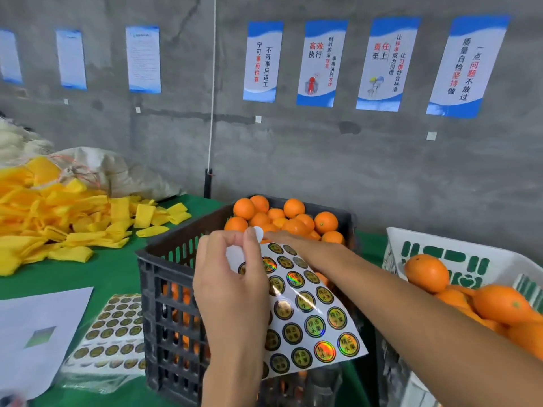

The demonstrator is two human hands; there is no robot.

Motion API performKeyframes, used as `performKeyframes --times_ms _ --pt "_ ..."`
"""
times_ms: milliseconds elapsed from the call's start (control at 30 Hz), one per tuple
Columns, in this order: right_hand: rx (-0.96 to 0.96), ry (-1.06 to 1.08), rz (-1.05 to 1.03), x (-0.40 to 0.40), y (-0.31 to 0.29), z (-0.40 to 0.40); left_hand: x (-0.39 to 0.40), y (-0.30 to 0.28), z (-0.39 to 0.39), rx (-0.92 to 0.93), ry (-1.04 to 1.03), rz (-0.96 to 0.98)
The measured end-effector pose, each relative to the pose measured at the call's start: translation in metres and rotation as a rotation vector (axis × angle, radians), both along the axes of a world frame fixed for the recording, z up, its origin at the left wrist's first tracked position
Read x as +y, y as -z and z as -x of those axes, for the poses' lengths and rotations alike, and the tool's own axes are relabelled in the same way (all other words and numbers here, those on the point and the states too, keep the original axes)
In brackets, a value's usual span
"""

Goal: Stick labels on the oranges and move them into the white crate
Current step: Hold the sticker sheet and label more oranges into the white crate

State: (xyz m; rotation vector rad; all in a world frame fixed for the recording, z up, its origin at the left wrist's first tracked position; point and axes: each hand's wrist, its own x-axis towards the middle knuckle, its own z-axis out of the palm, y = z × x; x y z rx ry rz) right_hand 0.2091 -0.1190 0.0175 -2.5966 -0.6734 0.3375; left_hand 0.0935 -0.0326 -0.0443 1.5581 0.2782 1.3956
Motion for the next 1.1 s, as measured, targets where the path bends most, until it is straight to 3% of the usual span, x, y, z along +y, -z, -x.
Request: performKeyframes --times_ms 200,400,567,700,767,933,1100 --pt "-0.124 -0.088 0.346 0.028 0.015 -0.075 0.011 0.006 -0.004 -0.033 -0.018 -0.020" --pt "-0.288 -0.068 0.292 0.040 0.030 -0.132 0.010 0.008 -0.006 -0.043 -0.008 -0.038" --pt "-0.319 -0.131 0.461 0.057 0.046 -0.149 0.010 0.009 -0.009 -0.041 -0.021 -0.054" --pt "-0.570 -0.149 0.573 0.055 0.047 -0.146 0.009 0.010 -0.008 -0.019 -0.005 -0.055" --pt "-0.606 -0.134 0.554 0.051 0.044 -0.137 0.008 0.009 -0.007 -0.004 0.000 -0.064" --pt "-0.583 -0.012 0.178 0.029 0.014 -0.092 0.005 0.008 -0.005 0.048 0.007 -0.080" --pt "-0.484 0.133 -0.608 -0.021 -0.007 -0.009 -0.002 -0.002 0.002 0.020 0.104 -0.019"
